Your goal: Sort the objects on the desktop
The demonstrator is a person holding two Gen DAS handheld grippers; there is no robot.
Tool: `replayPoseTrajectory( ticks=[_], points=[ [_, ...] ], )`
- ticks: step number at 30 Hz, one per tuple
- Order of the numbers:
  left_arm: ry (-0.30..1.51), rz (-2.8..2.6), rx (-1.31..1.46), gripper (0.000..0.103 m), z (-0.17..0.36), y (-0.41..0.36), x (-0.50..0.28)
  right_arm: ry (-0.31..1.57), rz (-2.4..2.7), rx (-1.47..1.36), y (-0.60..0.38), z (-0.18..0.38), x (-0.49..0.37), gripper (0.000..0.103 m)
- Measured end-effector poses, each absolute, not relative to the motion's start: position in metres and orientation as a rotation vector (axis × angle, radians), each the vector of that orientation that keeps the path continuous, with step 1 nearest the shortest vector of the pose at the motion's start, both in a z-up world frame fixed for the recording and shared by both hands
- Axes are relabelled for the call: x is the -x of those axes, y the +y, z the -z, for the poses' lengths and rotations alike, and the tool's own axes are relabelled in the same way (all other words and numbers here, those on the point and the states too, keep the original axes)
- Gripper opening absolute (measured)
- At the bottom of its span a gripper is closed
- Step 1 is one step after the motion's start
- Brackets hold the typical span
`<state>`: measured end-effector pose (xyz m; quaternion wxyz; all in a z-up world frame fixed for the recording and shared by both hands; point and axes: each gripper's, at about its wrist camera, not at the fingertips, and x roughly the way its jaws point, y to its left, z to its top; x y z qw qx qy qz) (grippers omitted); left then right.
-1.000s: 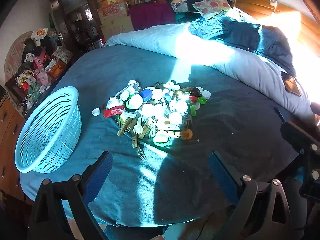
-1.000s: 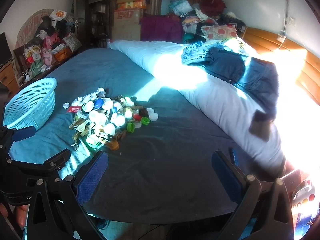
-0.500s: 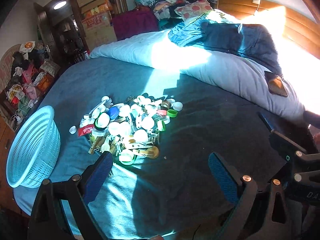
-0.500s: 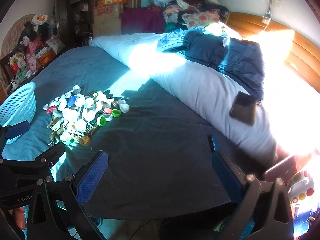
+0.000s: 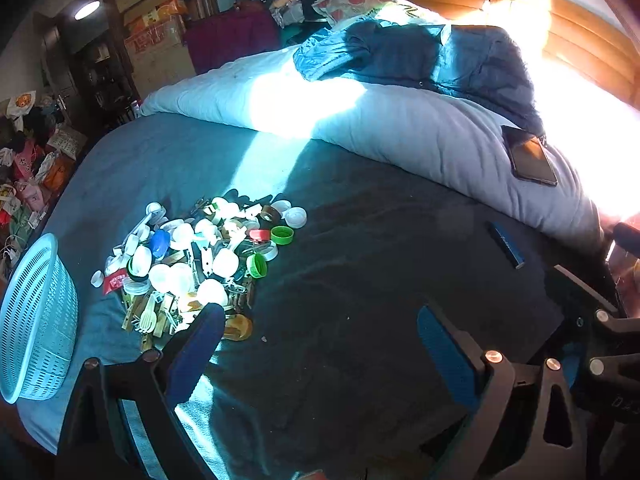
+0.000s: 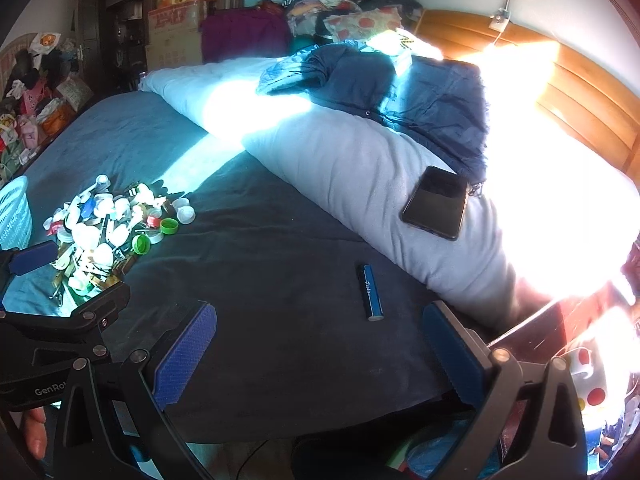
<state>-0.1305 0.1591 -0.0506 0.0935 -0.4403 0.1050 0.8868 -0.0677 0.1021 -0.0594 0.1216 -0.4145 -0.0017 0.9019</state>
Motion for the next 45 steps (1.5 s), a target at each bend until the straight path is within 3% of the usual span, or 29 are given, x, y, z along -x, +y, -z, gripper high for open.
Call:
replayPoseTrajectory(
  ticks=[45],
  points=[
    [0.278,-2.685,1.444,0.098,0.078,0.105,0.163,-0.086,-2.657,1.269,0.044,0.081,0.107,0.103]
  ],
)
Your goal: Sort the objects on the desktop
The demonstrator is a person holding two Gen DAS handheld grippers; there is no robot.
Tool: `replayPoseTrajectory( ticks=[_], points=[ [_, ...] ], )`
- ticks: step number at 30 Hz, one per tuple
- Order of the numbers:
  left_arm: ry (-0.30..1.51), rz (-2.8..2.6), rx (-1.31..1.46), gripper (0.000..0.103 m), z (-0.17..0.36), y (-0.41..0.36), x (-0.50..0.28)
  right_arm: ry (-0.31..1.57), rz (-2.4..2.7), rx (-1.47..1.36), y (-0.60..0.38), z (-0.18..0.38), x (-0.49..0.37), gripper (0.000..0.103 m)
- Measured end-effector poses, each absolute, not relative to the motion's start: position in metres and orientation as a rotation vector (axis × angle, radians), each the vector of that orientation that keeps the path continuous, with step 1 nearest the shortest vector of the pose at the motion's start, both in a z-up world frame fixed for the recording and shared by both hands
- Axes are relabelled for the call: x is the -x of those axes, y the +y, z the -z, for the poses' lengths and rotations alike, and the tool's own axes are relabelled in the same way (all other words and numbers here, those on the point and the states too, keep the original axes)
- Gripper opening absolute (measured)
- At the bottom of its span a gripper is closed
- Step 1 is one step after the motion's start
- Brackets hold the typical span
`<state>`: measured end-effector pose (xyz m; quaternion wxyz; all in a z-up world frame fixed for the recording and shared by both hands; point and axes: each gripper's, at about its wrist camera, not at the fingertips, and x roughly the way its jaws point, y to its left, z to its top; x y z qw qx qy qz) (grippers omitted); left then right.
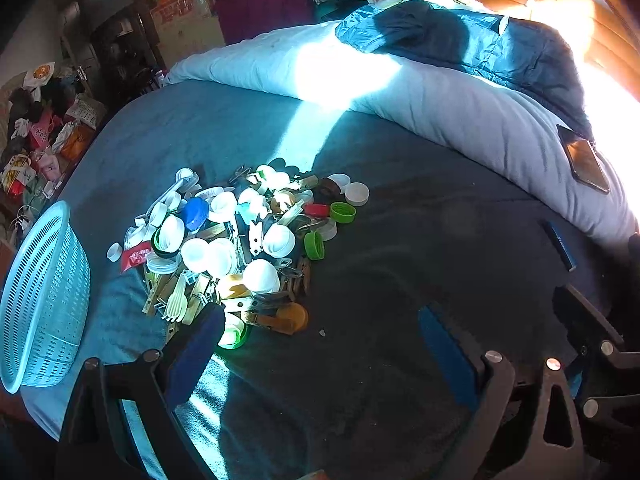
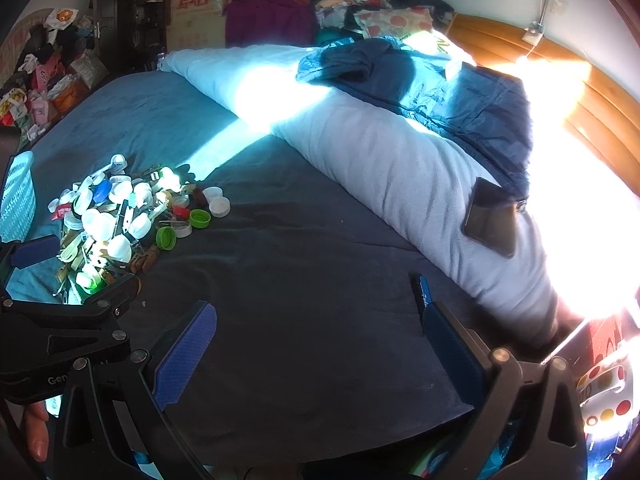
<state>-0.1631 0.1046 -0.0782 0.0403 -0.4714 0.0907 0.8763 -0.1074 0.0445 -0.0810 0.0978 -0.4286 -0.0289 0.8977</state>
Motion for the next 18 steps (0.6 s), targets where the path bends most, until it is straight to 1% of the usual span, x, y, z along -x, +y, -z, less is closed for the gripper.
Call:
replayPoseTrajectory(
  ticks=[13,18],
  points=[
    [0.269,-2.686,1.464,0.098,0.084,0.099,0.164,-0.119,-2.655,1.266,0.038,0.082,0.109,0.103],
    [0.232,-2.67,1.49,0.098,0.092,0.09,0.166,-0.117,-2.663,1.273,0.037,0.085,0.111,0.103]
  ],
)
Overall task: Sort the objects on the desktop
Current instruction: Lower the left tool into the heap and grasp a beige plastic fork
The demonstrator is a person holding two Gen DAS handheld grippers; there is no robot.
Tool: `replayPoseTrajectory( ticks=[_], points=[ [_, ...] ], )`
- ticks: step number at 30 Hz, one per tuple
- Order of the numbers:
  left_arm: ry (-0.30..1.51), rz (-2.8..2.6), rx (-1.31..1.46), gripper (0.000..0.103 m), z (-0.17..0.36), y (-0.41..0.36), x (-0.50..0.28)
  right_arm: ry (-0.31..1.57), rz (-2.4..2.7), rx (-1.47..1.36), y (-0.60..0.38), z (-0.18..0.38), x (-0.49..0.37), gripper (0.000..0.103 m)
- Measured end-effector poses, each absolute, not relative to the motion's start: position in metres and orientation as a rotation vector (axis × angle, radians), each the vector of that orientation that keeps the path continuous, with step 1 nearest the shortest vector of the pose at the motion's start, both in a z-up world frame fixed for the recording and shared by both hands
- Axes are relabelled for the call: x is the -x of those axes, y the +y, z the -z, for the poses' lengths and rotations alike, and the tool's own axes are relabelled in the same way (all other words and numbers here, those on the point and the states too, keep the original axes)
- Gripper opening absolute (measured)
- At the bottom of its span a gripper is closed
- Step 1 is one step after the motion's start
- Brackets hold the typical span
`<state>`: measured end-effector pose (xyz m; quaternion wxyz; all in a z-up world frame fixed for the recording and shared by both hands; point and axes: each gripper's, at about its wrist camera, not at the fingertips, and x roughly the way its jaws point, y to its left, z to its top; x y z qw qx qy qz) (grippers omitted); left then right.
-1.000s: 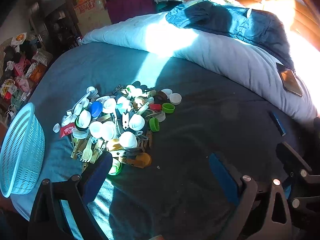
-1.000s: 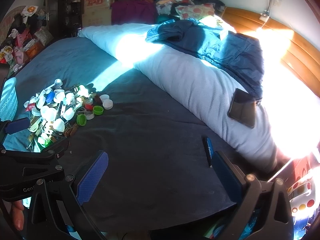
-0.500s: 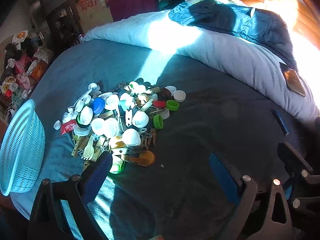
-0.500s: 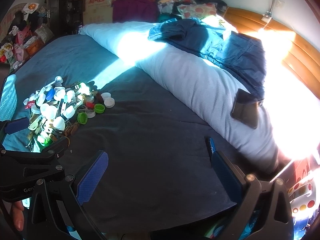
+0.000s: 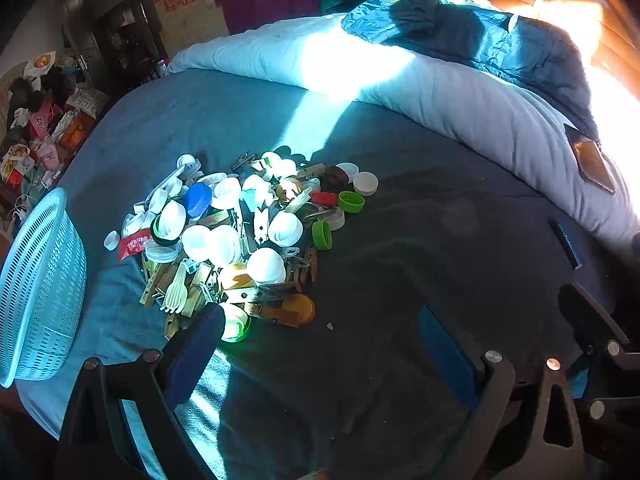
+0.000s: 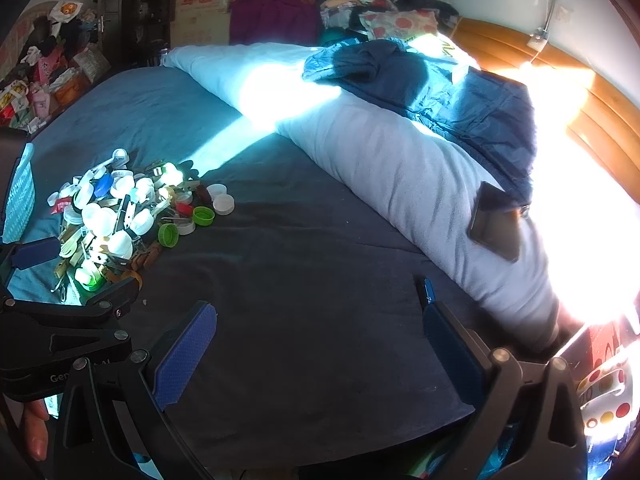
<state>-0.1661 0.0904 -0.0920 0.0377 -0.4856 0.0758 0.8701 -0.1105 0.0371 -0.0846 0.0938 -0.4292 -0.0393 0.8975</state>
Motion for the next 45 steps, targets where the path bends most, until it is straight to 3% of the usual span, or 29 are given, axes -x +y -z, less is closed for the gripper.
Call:
replayPoseTrajectory(
  ticks=[8,13,16,22,26,31,35,37,40,45],
  points=[
    [0.156,-2.594,1.539,0.098,0.12,0.029,0.158,-0.14,-2.698,1.289,0.034,0.1,0.107,0.103],
    [-0.03,-2.53,1.646,0.095,0.149,-0.021,0.147,-0.113,-2.722,1.336,0.031,0.12,0.106,0.103],
    [-0.126,-2.507,1.674,0.085,0.157,-0.038,0.147,-0.103,-2.752,1.35,0.025,0.125,0.109,0.103],
    [-0.219,-2.487,1.691,0.045,0.165,-0.064,0.154,-0.117,-2.821,1.35,0.01,0.125,0.112,0.103],
    [-0.338,-2.516,1.665,0.015,0.16,-0.091,0.161,-0.107,-2.864,1.364,0.004,0.129,0.111,0.092],
    [-0.475,-2.495,1.603,0.015,0.15,-0.102,0.18,-0.085,-2.927,1.409,-0.011,0.137,0.115,0.077],
    [-0.471,-2.535,1.435,0.015,0.114,-0.092,0.19,-0.06,-2.995,1.426,-0.024,0.138,0.119,0.063],
    [-0.414,-2.553,1.404,0.015,0.106,-0.086,0.196,-0.051,-3.017,1.418,-0.028,0.137,0.12,0.062],
    [-0.357,-2.537,1.487,0.001,0.119,-0.084,0.218,-0.009,-3.022,1.443,-0.03,0.142,0.127,0.061],
    [-0.398,-2.502,1.561,0.0,0.153,-0.092,0.225,0.013,-3.022,1.459,-0.033,0.148,0.135,0.058]
  ],
)
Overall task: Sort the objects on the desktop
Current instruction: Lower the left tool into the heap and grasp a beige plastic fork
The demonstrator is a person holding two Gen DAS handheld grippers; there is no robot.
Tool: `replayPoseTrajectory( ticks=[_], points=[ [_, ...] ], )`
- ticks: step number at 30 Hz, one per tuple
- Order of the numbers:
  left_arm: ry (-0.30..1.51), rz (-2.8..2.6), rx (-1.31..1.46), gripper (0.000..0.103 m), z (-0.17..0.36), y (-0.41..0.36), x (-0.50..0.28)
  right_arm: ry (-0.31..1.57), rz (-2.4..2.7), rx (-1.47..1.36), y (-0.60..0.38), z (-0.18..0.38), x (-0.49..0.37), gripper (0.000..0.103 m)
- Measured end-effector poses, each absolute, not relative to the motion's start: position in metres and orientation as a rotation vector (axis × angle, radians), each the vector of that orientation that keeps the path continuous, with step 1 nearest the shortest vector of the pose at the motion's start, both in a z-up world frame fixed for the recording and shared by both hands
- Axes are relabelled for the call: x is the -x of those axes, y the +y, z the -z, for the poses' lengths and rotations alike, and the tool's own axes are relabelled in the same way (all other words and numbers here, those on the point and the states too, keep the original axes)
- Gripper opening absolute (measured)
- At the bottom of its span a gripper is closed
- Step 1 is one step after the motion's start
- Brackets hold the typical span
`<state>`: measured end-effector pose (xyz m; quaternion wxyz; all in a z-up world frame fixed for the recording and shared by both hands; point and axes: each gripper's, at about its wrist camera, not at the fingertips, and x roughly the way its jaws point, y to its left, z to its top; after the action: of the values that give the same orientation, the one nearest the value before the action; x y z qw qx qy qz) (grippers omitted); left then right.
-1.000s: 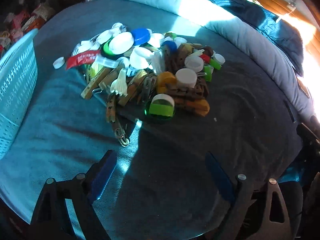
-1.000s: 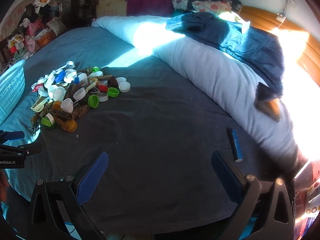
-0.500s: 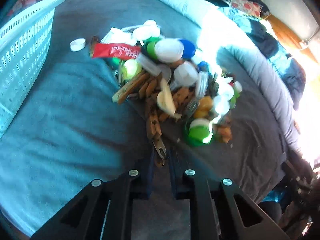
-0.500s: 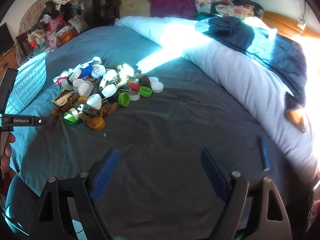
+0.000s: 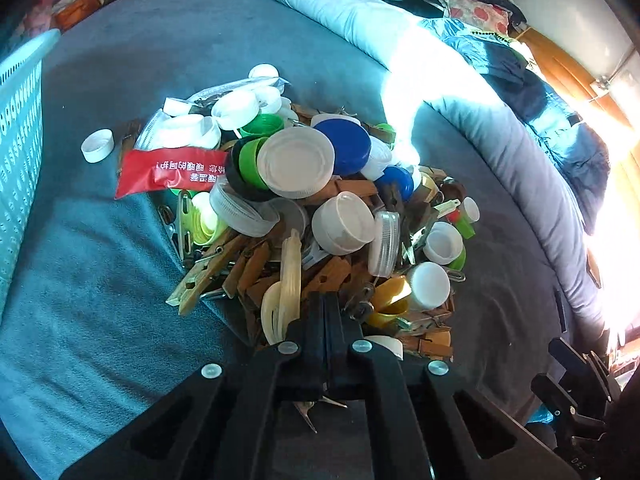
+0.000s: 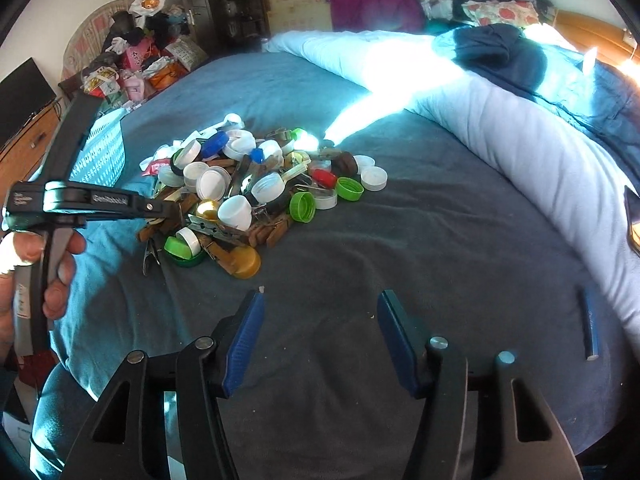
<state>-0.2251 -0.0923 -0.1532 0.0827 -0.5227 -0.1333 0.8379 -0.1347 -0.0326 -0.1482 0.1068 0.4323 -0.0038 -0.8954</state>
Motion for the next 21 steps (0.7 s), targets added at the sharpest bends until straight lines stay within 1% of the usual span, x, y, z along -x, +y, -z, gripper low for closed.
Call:
replayPoseTrajectory(
  ticks=[3,5,6,8,10,11,13,14,15,16,17,18,19,21],
  points=[
    [-0.377,-2.512,1.525,0.0,0.149,-0.089,0.224,0.003,2.633,-1.258,-0.034,0.15,0.135,0.056],
    [-0.361,-2.521,1.476,0.0,0.147,-0.083,0.222,0.008,2.623,-1.268,-0.035,0.152,0.137,0.048],
    [-0.344,-2.53,1.46,0.0,0.145,-0.081,0.22,0.001,2.612,-1.273,-0.035,0.154,0.138,0.04],
    [-0.328,-2.515,1.408,0.0,0.139,-0.079,0.216,-0.016,2.605,-1.284,-0.033,0.156,0.14,0.04],
    [-0.255,-2.521,1.356,0.002,0.134,-0.073,0.209,-0.037,2.608,-1.273,-0.032,0.156,0.139,0.04],
    [-0.221,-2.549,1.3,0.016,0.128,-0.072,0.202,-0.047,2.611,-1.262,-0.031,0.154,0.139,0.042],
    [-0.221,-2.562,1.229,0.027,0.116,-0.07,0.193,-0.038,2.623,-1.245,-0.031,0.15,0.137,0.055],
    [-0.232,-2.568,1.194,0.039,0.109,-0.069,0.188,-0.027,2.635,-1.236,-0.032,0.147,0.136,0.058],
    [-0.234,-2.588,1.167,0.049,0.103,-0.069,0.182,-0.024,2.642,-1.228,-0.032,0.145,0.135,0.062],
    [-0.23,-2.615,1.138,0.069,0.094,-0.073,0.176,-0.026,2.648,-1.221,-0.031,0.143,0.134,0.069],
    [-0.226,-2.642,1.105,0.084,0.086,-0.075,0.174,-0.03,2.659,-1.213,-0.029,0.141,0.133,0.072],
    [-0.212,-2.671,1.08,0.09,0.081,-0.077,0.168,-0.035,2.669,-1.204,-0.028,0.139,0.132,0.076],
    [-0.192,-2.696,1.08,0.097,0.08,-0.079,0.165,-0.043,2.675,-1.2,-0.026,0.138,0.132,0.077],
    [-0.187,-2.694,1.168,0.096,0.087,-0.085,0.168,-0.065,2.675,-1.204,-0.025,0.137,0.132,0.077]
  ],
)
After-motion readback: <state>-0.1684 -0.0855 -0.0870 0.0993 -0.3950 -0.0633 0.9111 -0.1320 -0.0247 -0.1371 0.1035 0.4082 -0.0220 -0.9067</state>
